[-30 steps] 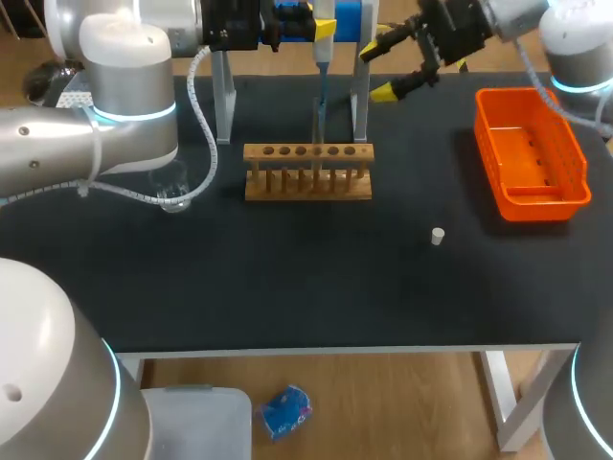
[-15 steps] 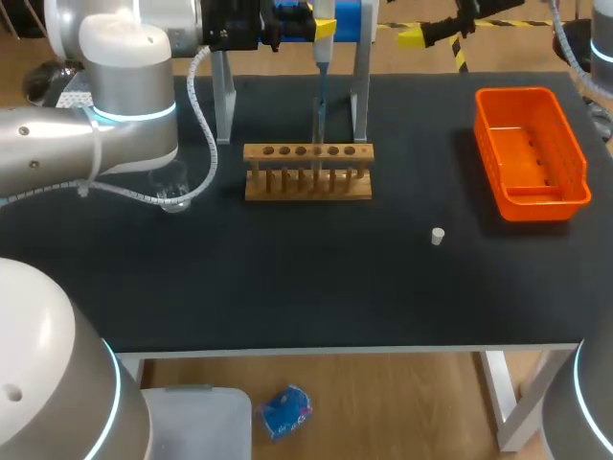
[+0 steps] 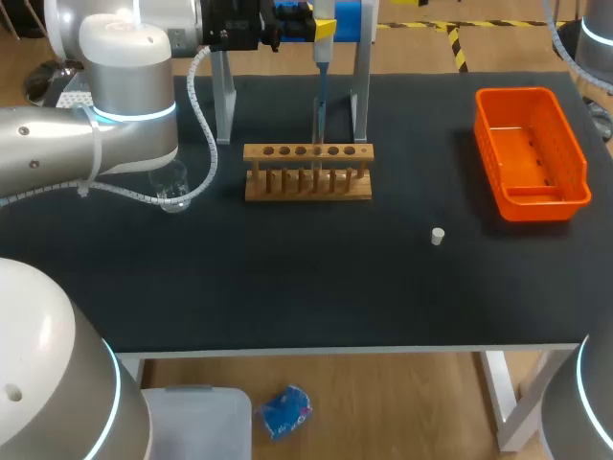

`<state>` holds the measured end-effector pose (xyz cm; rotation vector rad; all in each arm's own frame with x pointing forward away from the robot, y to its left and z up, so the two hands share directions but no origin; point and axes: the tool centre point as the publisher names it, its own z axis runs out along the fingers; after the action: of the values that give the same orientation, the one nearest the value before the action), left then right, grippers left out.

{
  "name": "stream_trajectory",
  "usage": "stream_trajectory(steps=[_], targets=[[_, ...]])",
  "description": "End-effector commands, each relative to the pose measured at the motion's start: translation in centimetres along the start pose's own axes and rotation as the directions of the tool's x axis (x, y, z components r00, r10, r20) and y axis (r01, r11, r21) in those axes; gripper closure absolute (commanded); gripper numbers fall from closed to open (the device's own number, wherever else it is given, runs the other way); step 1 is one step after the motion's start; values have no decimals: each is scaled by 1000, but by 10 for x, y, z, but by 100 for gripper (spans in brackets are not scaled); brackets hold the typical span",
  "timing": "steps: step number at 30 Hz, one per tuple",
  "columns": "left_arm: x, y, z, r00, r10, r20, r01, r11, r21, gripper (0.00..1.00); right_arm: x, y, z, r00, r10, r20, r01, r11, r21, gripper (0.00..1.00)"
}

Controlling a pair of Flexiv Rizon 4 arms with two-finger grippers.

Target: Invert the test tube, pick up the pipette, mount the tip to pipette, aspirate from beaker and dispense into the tube, eject the tip, return the pipette, and cap with the stopper.

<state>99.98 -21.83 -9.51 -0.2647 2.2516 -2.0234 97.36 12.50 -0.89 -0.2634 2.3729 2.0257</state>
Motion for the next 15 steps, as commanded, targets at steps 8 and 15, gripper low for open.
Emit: stream_trajectory(steps=[8, 15], targets=[[1, 0, 0, 1000, 1, 5, -1, 1000, 3, 100, -14, 20, 12, 997, -33, -66, 30, 998, -51, 100], [1, 0, 0, 1000, 1, 5, -1, 1000, 3, 100, -14, 20, 12, 997, -33, -66, 30, 998, -51, 100]])
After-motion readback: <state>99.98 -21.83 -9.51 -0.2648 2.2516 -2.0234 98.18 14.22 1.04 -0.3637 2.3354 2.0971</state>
